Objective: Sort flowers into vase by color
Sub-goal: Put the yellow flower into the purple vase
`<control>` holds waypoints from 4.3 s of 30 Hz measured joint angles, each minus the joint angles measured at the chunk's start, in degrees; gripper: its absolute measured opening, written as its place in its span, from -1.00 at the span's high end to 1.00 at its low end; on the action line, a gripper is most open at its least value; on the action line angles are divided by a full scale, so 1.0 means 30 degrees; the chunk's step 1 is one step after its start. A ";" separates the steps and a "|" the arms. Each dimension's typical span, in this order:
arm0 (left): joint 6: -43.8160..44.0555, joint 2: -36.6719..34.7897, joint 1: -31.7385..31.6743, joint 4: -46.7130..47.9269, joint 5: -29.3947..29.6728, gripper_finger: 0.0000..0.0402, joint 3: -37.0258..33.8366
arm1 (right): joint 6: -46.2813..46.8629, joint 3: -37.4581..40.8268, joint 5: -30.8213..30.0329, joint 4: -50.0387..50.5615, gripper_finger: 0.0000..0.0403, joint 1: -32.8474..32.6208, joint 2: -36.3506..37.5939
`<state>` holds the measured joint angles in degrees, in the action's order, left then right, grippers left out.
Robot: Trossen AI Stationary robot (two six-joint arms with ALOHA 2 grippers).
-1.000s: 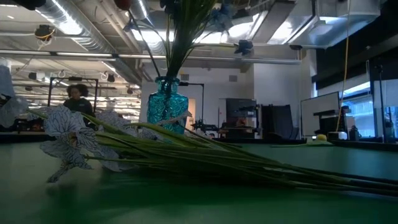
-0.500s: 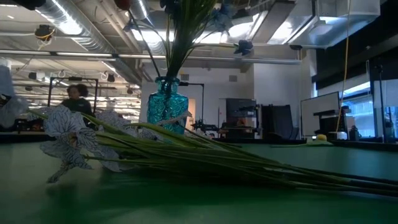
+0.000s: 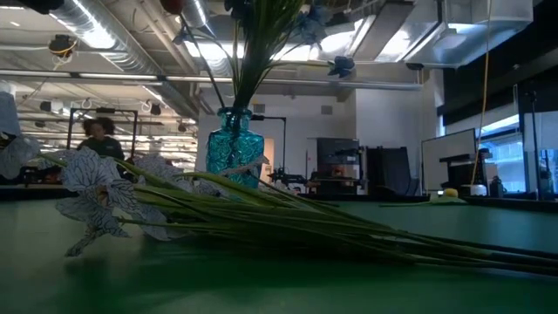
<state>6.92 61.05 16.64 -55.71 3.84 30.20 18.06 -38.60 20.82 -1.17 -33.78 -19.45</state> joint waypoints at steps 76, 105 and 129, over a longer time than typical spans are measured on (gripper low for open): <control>0.1080 -0.0005 0.0000 0.0255 0.0814 0.08 0.0000 | 0.7443 -0.6766 -1.5162 2.4687 -0.11 -1.0424 -0.6466; -0.1894 0.0229 0.0000 0.1957 0.2696 0.08 0.0000 | 0.7474 -0.5902 -1.7730 1.8504 -0.10 1.7282 -1.2919; -0.0930 0.0236 0.0124 0.3594 0.2982 0.08 -0.0005 | 2.2051 -0.0390 -1.9871 0.8738 -0.10 1.8293 -2.2826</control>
<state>4.13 61.76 17.02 -44.93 12.78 30.18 84.22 -39.77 -38.80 25.04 21.10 -87.93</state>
